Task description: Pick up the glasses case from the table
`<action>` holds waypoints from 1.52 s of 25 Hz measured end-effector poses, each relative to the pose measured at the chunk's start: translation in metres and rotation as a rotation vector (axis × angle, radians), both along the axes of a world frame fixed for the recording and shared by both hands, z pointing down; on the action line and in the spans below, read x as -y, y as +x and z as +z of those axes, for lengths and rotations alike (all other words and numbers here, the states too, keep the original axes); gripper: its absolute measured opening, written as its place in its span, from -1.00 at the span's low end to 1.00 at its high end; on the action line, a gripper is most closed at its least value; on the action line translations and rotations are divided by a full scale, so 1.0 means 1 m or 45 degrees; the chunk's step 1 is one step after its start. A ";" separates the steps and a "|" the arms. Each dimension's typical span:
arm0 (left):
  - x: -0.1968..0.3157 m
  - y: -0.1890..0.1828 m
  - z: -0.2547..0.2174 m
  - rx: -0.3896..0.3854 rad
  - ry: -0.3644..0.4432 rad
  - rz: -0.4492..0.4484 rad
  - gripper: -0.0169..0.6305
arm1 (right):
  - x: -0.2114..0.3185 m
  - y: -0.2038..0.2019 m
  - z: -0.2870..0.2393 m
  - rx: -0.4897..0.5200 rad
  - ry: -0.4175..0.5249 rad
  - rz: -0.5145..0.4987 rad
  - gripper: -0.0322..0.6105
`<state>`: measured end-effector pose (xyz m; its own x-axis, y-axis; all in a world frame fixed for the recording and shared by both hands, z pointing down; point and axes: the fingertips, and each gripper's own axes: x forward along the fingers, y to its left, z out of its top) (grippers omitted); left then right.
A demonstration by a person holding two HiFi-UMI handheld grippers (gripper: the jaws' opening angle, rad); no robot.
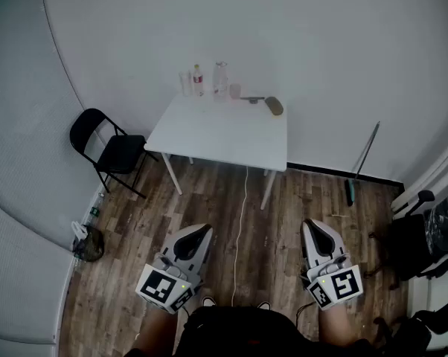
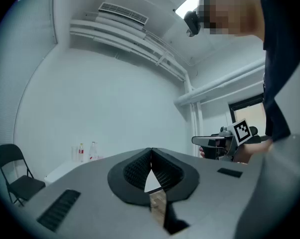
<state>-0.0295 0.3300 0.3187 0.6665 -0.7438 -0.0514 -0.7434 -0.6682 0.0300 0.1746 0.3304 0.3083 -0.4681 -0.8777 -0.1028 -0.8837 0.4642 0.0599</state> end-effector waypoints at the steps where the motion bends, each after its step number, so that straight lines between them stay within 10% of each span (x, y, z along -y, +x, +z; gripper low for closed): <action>1: 0.001 0.000 0.000 0.002 -0.003 -0.001 -0.89 | 0.001 0.000 0.000 0.000 -0.004 -0.002 -0.82; 19: 0.001 -0.006 0.014 0.003 -0.056 -0.003 -0.89 | -0.004 -0.025 0.010 -0.051 0.015 -0.079 -0.83; 38: 0.047 -0.133 0.057 0.014 -0.113 0.056 -0.88 | 0.046 -0.118 0.051 0.010 -0.199 0.131 -0.83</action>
<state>-0.1629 0.2826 0.3752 0.6985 -0.7153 0.0209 -0.7142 -0.6950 0.0830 0.0568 0.2841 0.3589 -0.3748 -0.9264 0.0353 -0.9271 0.3746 -0.0130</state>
